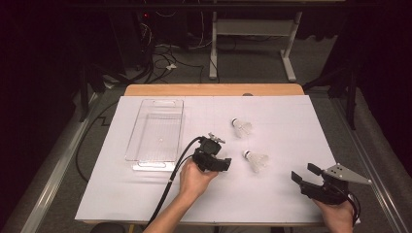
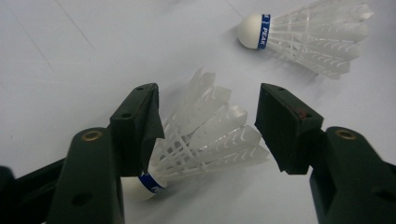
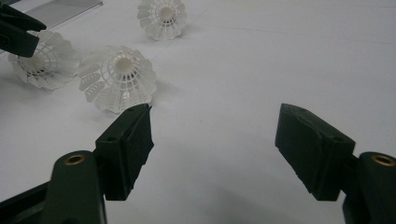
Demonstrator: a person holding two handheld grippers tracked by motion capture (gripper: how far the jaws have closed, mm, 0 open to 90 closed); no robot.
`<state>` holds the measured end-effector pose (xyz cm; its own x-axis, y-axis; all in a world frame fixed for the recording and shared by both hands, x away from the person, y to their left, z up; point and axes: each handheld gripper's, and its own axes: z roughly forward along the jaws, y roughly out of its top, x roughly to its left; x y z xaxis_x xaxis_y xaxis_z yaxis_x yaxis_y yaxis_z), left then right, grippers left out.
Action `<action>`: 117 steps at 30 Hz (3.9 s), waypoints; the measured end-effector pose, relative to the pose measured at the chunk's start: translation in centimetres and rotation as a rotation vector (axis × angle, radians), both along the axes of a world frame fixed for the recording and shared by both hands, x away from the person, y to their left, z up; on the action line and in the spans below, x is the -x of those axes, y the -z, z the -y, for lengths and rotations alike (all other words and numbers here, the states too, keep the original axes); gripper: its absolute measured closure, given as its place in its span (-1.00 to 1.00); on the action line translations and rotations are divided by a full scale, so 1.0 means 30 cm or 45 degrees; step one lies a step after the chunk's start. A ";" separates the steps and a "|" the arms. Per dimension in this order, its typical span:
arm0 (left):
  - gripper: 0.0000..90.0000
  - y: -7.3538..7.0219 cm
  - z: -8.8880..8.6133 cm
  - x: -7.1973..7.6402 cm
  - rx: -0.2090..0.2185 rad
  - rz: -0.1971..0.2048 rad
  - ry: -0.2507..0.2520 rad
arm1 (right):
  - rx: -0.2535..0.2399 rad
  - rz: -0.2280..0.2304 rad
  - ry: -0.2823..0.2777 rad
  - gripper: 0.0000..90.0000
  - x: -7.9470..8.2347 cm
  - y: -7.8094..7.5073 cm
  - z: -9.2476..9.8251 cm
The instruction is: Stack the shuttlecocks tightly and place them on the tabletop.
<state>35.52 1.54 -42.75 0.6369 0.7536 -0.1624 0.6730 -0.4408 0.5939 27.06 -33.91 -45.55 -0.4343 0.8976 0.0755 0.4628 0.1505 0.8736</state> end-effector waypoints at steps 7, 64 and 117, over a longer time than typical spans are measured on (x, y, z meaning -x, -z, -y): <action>0.15 -0.001 -0.006 0.001 -0.021 0.007 0.006 | -0.002 -0.003 -0.001 -0.38 -0.001 0.001 0.001; 0.97 -0.082 -0.104 -0.084 -0.023 0.073 0.013 | -0.026 -0.015 -0.006 -0.39 -0.004 0.003 0.001; 0.97 -0.127 -0.111 -0.301 -0.086 0.128 -0.041 | -0.032 -0.020 -0.007 -0.39 -0.006 0.004 0.001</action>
<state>44.54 4.88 -38.93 0.6227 0.7811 -0.0472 0.6262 -0.4613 0.6286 27.24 -33.94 -45.68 -0.4381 0.8928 0.1046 0.4757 0.1315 0.8697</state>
